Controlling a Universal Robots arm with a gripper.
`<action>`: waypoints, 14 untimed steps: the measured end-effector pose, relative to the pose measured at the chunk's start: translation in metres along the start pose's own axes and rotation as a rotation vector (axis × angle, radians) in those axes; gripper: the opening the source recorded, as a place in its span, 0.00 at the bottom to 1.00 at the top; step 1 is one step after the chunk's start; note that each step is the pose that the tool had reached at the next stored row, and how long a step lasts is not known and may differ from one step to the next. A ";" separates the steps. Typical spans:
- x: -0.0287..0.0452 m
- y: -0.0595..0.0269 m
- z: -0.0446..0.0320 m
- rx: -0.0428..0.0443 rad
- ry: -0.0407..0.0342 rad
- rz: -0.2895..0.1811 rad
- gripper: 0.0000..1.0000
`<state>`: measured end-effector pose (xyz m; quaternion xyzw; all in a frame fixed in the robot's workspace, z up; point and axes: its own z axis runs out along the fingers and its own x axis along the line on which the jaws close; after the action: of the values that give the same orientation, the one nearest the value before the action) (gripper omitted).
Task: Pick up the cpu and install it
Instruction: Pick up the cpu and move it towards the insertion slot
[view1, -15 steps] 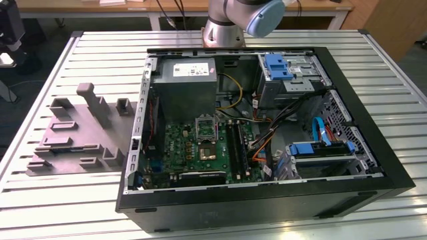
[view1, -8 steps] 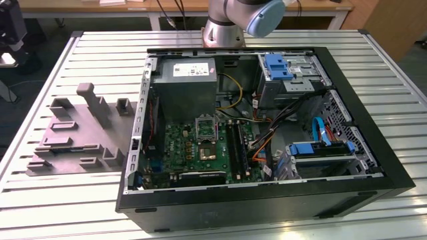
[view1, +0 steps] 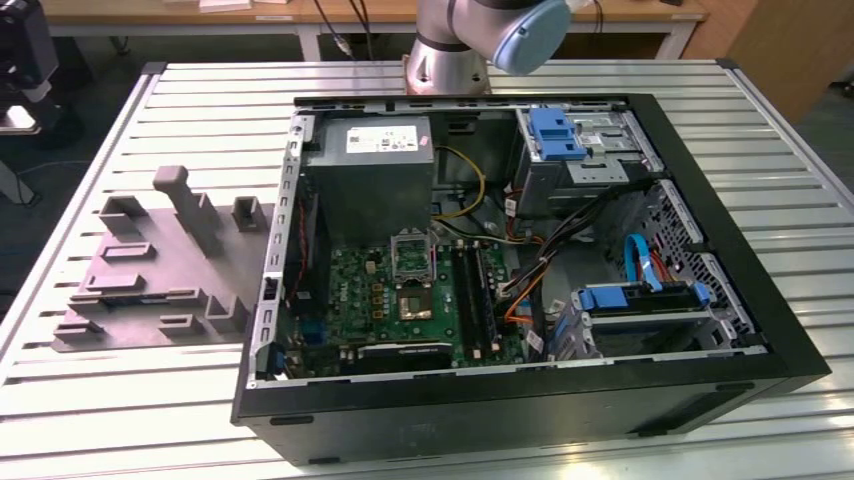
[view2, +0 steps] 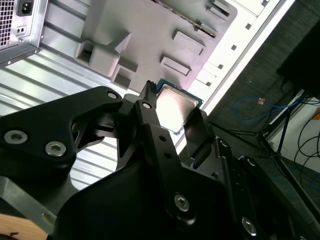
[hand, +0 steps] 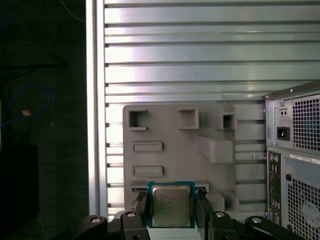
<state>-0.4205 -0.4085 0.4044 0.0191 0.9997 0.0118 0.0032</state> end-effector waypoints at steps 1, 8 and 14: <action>-0.0004 0.0000 0.0000 0.0000 0.0000 0.000 0.47; -0.0029 0.0001 0.0000 0.0000 0.0001 0.000 0.47; -0.0055 0.0002 0.0001 0.0000 0.0000 0.000 0.47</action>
<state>-0.4150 -0.4085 0.4044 0.0191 0.9997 0.0118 0.0032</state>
